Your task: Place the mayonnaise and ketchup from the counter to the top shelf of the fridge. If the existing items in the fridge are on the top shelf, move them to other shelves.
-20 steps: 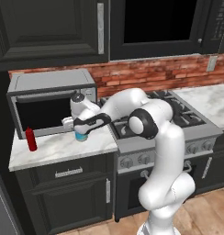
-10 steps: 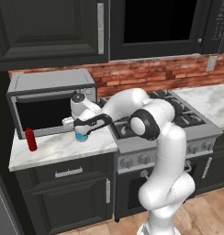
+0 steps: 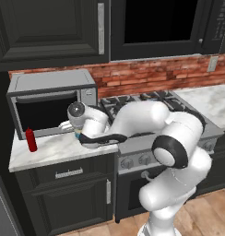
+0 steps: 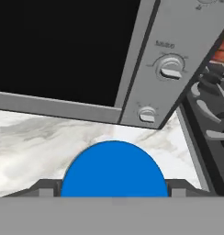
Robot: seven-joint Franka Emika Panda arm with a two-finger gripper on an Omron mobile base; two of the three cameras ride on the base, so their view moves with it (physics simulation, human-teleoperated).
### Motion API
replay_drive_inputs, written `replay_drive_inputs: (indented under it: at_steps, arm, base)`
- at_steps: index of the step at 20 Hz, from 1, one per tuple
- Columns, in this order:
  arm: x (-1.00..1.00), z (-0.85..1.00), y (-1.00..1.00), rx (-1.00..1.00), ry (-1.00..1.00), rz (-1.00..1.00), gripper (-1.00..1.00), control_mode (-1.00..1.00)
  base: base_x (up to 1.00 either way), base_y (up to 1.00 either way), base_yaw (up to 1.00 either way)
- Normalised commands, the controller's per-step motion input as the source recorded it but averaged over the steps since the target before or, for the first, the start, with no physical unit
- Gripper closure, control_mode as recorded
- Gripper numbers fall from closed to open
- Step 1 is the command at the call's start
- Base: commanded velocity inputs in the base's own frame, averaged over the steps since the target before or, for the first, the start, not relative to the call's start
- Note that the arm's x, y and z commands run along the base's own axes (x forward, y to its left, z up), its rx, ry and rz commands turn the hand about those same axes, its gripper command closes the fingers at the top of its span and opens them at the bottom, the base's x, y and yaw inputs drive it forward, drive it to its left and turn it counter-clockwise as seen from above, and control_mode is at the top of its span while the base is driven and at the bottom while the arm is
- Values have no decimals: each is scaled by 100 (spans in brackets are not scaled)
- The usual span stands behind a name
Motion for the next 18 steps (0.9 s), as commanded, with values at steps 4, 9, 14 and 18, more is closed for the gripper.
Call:
replay_drive_inputs:
  at_steps: [4, 9, 14, 18]
  arm:
    - [-100, 100, 0, 6, -1, 0, 100, -100]
    - [-100, 95, 0, 9, 2, 0, 100, -100]
    - [-100, 72, -28, 15, 13, -3, 100, -100]
    - [-100, 42, -64, 17, 14, -5, 100, -100]
  base:
    - [0, 0, 0]
    - [0, 0, 0]
    - [0, 0, 0]
    - [0, 0, 0]
